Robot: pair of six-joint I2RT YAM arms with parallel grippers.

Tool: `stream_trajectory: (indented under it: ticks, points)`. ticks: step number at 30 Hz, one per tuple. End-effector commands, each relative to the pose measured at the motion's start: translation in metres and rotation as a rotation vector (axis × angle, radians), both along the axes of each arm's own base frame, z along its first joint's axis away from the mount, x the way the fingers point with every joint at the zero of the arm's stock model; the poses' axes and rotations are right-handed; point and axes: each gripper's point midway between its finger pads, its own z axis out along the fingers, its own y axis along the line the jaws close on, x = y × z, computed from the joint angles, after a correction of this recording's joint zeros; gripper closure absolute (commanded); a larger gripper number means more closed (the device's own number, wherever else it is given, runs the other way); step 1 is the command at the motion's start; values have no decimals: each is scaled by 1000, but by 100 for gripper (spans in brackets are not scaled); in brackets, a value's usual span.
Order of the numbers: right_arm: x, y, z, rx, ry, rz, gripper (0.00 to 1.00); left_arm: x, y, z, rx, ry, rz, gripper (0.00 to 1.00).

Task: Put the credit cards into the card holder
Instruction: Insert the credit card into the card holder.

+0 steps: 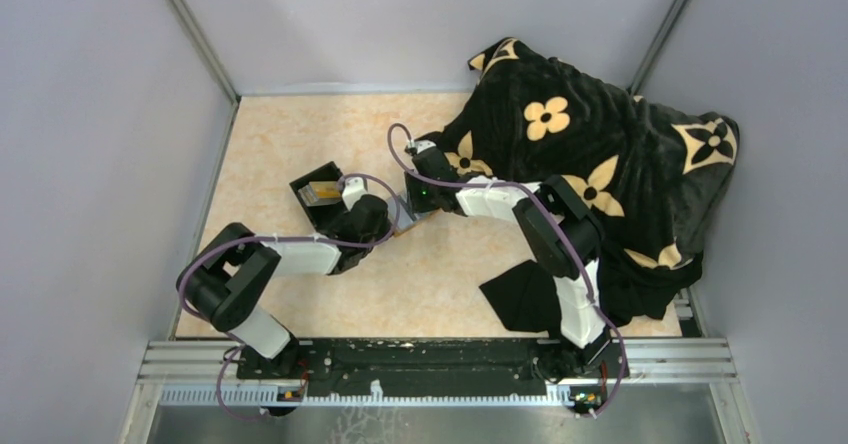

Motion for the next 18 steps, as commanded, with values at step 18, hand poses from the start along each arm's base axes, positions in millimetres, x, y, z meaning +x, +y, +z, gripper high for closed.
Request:
stream_trajectory:
  ticks: [18]
  points:
    - [4, -65, 55, 326, -52, -142, 49, -60, 47, -75, 229, 320, -4, 75]
